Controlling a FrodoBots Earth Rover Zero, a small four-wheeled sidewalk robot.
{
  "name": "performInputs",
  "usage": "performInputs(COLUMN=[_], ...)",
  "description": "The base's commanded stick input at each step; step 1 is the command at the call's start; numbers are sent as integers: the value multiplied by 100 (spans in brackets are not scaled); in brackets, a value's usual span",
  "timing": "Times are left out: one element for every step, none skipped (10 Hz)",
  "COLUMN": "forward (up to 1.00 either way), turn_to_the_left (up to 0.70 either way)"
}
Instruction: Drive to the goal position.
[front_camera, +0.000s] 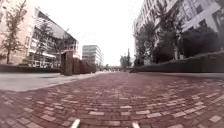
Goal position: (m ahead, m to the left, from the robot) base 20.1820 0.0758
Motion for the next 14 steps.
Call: performInputs(forward=[70,70,70,70,70,70,70,70,70,70,70,70,70,70], turn_to_the_left=[-14,-14,-14,-8,-1,0,0,0,0,0,0,0,0,0])
